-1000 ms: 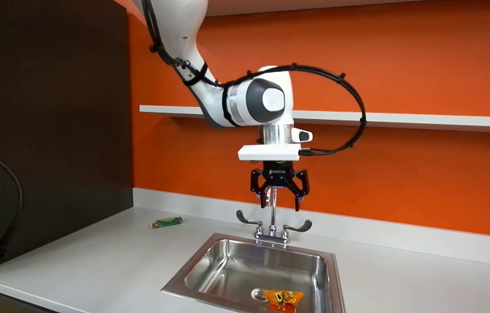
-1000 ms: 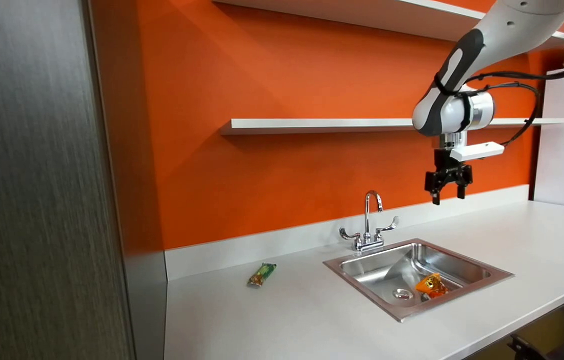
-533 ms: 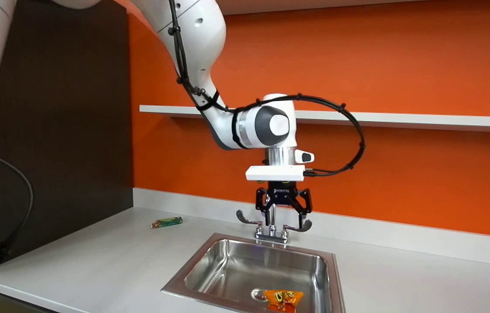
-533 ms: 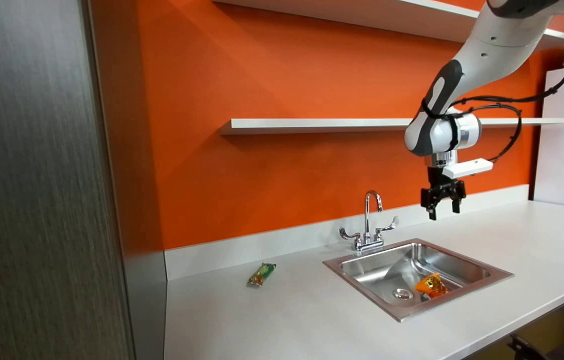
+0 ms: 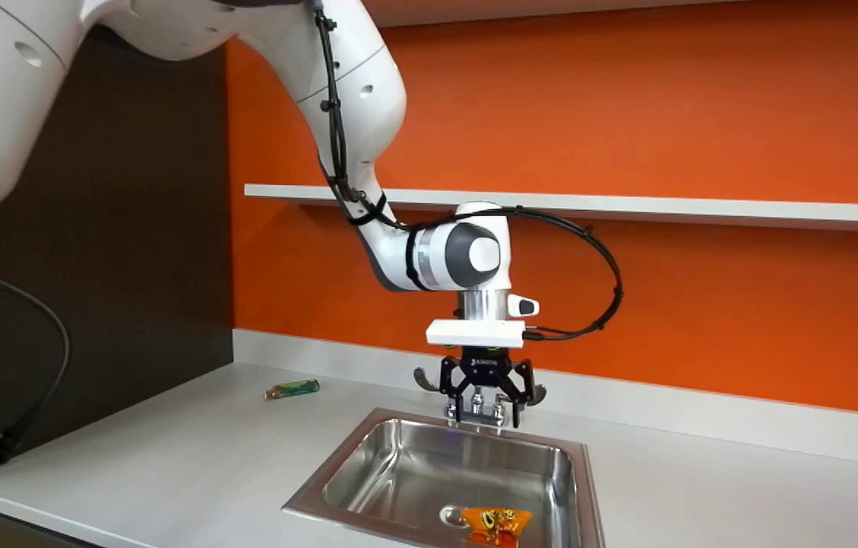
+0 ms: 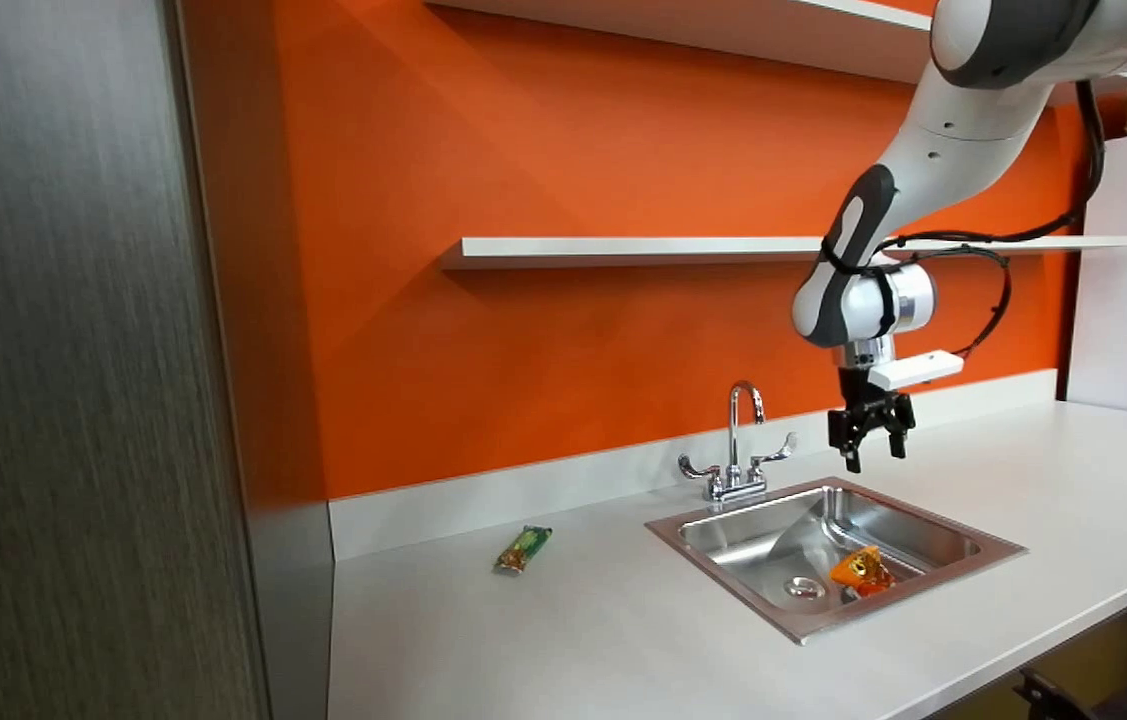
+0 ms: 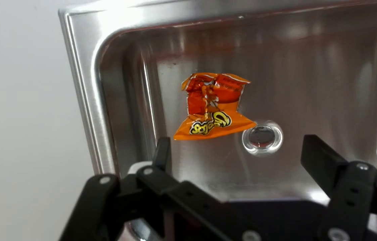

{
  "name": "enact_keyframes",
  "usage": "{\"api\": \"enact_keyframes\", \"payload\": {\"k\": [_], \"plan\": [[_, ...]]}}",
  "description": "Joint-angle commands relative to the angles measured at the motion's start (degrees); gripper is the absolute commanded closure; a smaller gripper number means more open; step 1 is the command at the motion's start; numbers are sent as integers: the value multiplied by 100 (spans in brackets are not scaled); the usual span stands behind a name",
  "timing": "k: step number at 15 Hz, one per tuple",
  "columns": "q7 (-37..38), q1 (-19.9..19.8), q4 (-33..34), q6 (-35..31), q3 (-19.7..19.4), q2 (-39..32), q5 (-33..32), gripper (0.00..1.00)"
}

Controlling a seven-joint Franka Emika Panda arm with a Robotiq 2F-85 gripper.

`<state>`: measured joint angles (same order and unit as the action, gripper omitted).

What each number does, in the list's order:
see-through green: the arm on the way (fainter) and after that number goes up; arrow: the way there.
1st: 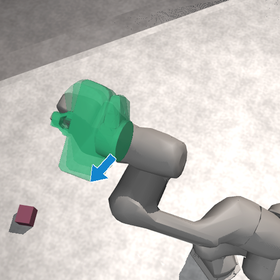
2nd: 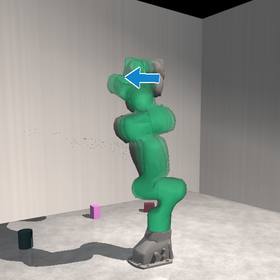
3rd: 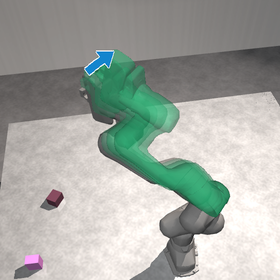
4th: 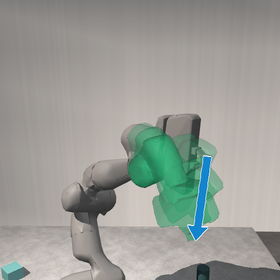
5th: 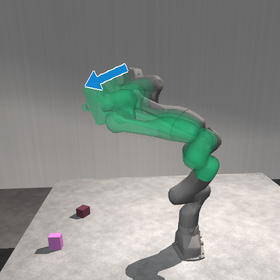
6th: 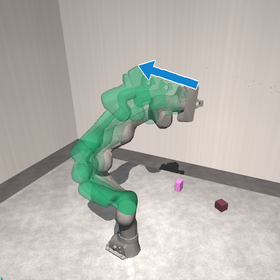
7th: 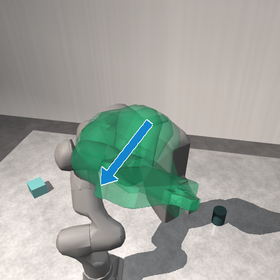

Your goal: Remove the orange packet from the sink

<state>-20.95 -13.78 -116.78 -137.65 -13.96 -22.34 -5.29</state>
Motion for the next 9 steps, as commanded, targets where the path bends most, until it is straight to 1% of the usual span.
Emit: {"api": "enact_keyframes", "payload": {"k": [1, 9], "plan": [[-68, -222, 158, -20, 156, -236, -45, 0], [-20, -309, 245, -189, 133, -692, -174, 0]]}}
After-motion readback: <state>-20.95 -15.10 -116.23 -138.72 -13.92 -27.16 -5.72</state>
